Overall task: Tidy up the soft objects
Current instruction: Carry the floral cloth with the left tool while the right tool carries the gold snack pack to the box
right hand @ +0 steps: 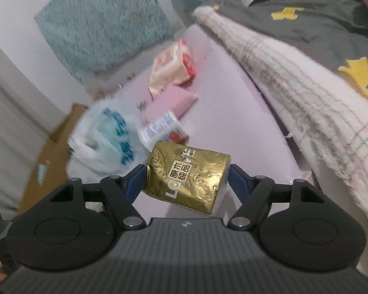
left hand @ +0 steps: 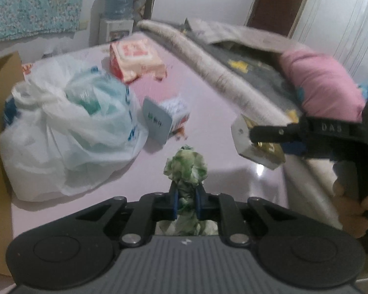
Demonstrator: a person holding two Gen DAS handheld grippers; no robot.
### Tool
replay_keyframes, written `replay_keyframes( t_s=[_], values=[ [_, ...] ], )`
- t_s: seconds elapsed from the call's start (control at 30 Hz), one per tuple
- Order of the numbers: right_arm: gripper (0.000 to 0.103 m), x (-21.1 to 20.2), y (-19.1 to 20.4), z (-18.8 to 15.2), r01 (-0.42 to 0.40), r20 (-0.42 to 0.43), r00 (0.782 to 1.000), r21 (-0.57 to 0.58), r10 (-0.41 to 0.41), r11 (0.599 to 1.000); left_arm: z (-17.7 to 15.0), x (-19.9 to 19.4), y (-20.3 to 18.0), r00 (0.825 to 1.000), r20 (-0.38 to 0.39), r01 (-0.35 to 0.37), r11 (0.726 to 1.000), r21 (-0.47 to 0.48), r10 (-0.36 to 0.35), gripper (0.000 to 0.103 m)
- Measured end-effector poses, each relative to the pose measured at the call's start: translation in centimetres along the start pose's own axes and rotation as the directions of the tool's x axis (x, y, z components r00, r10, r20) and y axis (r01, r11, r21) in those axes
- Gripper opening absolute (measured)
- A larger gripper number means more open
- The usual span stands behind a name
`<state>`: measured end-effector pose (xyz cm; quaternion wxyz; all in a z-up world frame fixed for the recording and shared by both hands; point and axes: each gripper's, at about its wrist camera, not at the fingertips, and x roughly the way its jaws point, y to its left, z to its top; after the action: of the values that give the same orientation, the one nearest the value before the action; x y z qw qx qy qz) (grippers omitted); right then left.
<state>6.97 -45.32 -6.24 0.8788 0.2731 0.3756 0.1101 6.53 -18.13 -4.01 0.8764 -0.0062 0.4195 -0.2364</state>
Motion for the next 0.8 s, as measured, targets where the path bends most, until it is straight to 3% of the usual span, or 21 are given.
replay_keyframes(
  t_s=[0.2,0.33,0.53,0.7,0.8],
  values=[
    [0.072,-3.8,3.0,0.9,-0.076,0.081,0.994,-0.051,0.08,0.996,1.2,-6.7,1.2,0.991,0.133,0.006,0.999,-0.042,-0.001,0.013],
    [0.072,-3.9,6.4,2.0,-0.152,0.085,0.983,-0.116,0.162,0.982,1.7,-11.3,3.3,0.968,0.242,-0.047,0.995,-0.091,0.068,0.013],
    [0.072,-1.3,14.5,4.3,-0.279,0.008,0.957,-0.263,0.291,0.924,1.6,-16.6,8.4,0.913,0.343,-0.151,0.964,-0.217,0.22,0.013],
    [0.072,2.2,22.9,5.4,-0.377,-0.112,0.925,-0.387,0.363,0.841,0.8,-18.4,13.8,0.869,0.345,-0.231,0.909,-0.348,0.353,0.013],
    [0.072,5.4,27.9,5.7,-0.398,-0.202,0.917,-0.472,0.343,0.787,0.3,-19.1,16.9,0.848,0.331,-0.264,0.872,-0.411,0.413,0.013]
  ],
)
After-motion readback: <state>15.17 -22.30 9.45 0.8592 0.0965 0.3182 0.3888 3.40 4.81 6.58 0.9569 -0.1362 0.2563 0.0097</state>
